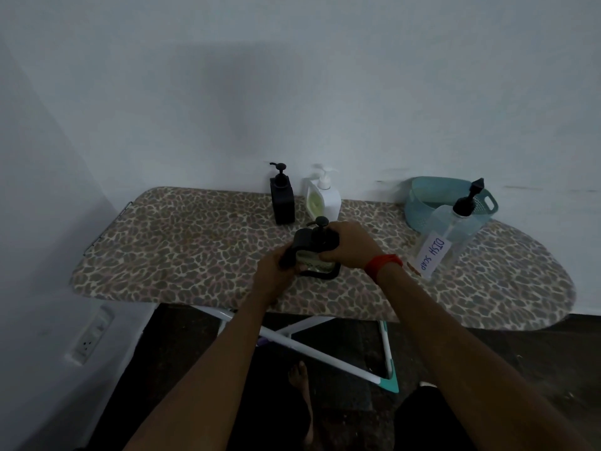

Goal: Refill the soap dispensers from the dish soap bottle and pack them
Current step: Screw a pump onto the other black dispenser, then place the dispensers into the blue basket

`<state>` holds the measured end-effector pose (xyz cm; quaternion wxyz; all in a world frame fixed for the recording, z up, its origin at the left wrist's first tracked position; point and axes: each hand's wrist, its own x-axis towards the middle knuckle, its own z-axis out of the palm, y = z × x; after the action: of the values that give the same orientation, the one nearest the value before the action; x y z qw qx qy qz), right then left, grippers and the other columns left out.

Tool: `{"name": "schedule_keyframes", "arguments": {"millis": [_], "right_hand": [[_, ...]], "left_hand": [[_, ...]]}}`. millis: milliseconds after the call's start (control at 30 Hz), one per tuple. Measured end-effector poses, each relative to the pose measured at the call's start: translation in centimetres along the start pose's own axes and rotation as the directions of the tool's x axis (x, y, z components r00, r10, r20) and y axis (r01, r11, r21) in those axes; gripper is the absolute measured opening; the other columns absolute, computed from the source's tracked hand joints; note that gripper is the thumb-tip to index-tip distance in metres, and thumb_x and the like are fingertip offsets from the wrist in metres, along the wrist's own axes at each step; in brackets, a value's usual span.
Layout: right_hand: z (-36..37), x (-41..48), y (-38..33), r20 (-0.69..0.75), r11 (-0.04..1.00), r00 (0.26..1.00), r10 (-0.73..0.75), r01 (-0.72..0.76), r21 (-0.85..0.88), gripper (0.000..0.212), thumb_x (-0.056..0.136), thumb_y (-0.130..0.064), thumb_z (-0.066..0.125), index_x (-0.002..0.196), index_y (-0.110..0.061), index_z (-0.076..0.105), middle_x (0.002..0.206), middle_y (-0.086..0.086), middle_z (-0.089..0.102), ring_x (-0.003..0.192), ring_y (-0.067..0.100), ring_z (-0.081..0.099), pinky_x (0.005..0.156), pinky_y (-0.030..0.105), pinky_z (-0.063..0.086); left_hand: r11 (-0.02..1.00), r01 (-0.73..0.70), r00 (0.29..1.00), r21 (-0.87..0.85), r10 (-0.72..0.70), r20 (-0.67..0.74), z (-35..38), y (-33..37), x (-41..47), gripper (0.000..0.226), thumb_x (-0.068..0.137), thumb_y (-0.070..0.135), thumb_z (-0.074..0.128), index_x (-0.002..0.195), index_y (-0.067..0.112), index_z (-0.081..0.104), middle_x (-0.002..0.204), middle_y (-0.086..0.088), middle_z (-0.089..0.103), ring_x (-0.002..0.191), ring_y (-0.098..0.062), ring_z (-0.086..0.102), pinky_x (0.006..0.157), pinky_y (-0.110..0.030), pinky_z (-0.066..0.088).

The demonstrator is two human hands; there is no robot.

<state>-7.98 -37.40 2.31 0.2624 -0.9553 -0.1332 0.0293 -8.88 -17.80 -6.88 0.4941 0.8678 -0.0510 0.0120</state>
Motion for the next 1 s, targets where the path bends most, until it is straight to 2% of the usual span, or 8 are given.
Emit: {"name": "schedule_keyframes", "arguments": {"millis": [100,233,300,400,600,700,867,1000], "right_hand": [[-0.9,-0.6,-1.1,-0.052,1.000,0.999,-0.007,0.007,-0.008,0.034,0.075,-0.031,0.082,0.096,-0.007,0.069,0.081,0.003,0.060,0.075,0.020,0.058,0.054,0.019,0.036],[-3.4,-1.1,-2.1,-0.148,1.000,0.989,0.008,-0.010,-0.011,0.038,0.074,-0.037,0.080,0.097,-0.009,0.069,0.084,0.004,0.064,0.077,0.021,0.062,0.059,0.026,0.042],[-5.6,-1.3,-2.3,-0.222,1.000,0.975,0.007,-0.007,0.001,0.037,0.073,-0.042,0.080,0.092,-0.012,0.067,0.081,0.003,0.064,0.071,0.018,0.059,0.056,0.026,0.042],[-9.7,-1.6,-2.4,-0.318,1.000,0.948,0.023,-0.026,-0.006,0.032,0.073,-0.041,0.079,0.083,-0.018,0.059,0.074,-0.003,0.057,0.064,0.012,0.053,0.050,0.020,0.034],[-19.5,-1.2,-0.8,-0.429,0.995,0.898,0.097,-0.097,0.021,0.035,0.069,-0.043,0.080,0.076,-0.016,0.058,0.066,-0.007,0.054,0.056,0.004,0.051,0.047,0.021,0.035],[-24.3,-0.5,1.5,-0.455,0.984,0.874,0.170,-0.173,0.035,0.042,0.065,-0.045,0.079,0.080,-0.013,0.057,0.069,-0.003,0.054,0.057,0.008,0.051,0.046,0.022,0.036],[-28.7,1.1,7.3,-0.452,0.945,0.831,0.325,-0.306,0.117,0.050,0.066,-0.044,0.080,0.096,-0.011,0.057,0.091,0.004,0.060,0.074,0.017,0.060,0.051,0.025,0.045],[-28.2,2.1,12.2,-0.386,0.896,0.808,0.445,-0.395,0.204,0.047,0.073,-0.037,0.083,0.098,-0.010,0.055,0.091,0.004,0.061,0.078,0.020,0.064,0.070,0.035,0.060]], "left_hand": [[0.997,0.043,0.999,0.057,-0.044,0.017,0.3,0.9,-0.4,0.050,0.085,0.028,0.074,0.129,0.013,0.059,0.117,-0.005,0.065,0.105,-0.022,0.062,0.088,-0.028,0.043],[0.998,0.059,0.998,0.036,-0.059,0.011,1.6,3.2,-0.8,0.039,0.094,0.040,0.060,0.123,0.013,0.059,0.110,-0.006,0.064,0.093,-0.021,0.061,0.079,-0.030,0.043],[0.997,0.074,0.997,-0.017,-0.074,0.000,2.8,4.1,-0.7,0.050,0.095,0.045,0.056,0.134,0.015,0.053,0.131,-0.005,0.058,0.112,-0.022,0.058,0.091,-0.036,0.045],[0.992,0.088,0.994,0.090,-0.093,0.053,5.1,4.8,0.4,0.063,0.095,0.048,0.054,0.148,0.018,0.038,0.153,-0.003,0.038,0.137,-0.023,0.040,0.113,-0.042,0.033],[0.974,-0.058,0.981,0.217,0.016,0.194,10.5,7.4,3.8,0.060,0.094,0.032,0.060,0.148,0.019,0.037,0.154,-0.005,0.035,0.140,-0.023,0.036,0.115,-0.036,0.028],[0.966,-0.113,0.968,0.233,0.055,0.244,13.1,8.4,5.8,0.062,0.092,0.033,0.062,0.147,0.017,0.040,0.151,-0.009,0.040,0.135,-0.026,0.044,0.111,-0.044,0.037],[0.959,-0.107,0.954,0.264,0.024,0.300,16.9,8.5,8.5,0.064,0.092,0.029,0.062,0.149,0.013,0.037,0.149,-0.011,0.044,0.131,-0.026,0.049,0.109,-0.044,0.040],[0.892,-0.214,0.974,0.397,0.166,0.151,18.9,7.9,8.1,0.055,0.095,0.027,0.057,0.145,0.009,0.044,0.150,-0.010,0.044,0.137,-0.025,0.043,0.115,-0.036,0.027]]}}
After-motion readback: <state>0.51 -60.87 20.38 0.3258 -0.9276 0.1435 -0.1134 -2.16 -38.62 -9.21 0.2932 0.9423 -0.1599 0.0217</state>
